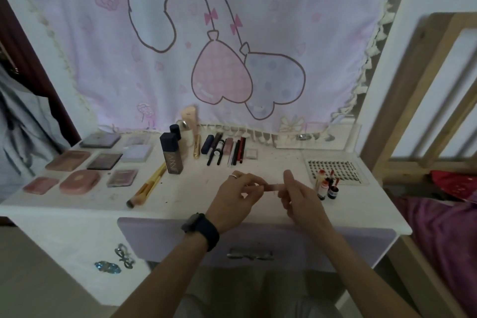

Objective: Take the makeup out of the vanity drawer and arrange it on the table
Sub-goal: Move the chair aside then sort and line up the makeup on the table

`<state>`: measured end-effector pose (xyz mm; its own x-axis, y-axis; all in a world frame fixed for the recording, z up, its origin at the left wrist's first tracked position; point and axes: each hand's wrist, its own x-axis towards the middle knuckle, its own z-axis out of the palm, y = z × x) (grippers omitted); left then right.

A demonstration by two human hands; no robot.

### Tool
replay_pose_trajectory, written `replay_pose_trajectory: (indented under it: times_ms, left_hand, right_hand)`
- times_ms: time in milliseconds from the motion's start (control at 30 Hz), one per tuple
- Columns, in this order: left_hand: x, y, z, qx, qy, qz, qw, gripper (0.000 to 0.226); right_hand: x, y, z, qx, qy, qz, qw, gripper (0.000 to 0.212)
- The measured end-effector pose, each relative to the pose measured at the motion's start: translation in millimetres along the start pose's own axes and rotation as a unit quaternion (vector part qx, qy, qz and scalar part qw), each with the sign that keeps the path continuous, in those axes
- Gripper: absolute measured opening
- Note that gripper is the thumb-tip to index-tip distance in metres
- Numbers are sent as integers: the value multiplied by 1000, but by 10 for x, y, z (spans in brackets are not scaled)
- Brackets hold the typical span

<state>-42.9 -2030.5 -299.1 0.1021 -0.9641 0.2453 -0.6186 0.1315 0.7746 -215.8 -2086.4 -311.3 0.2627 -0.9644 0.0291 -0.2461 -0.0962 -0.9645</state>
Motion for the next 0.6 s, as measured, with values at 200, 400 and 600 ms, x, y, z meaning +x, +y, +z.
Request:
replay_pose_trajectory:
  times_ms: [200, 400, 600]
  left_hand:
    - [93, -65, 174, -54, 24, -17, 998, 5]
    - [239, -163, 249, -165, 6, -140, 976, 21]
    - [278, -239, 214, -174, -35, -152, 972, 22]
  right_hand:
    - [202, 121, -15, -66, 3, -25, 997, 50]
    - [293, 271, 85, -123, 51, -70, 989, 59]
    - [254, 400, 121, -135, 71, -139, 979, 55]
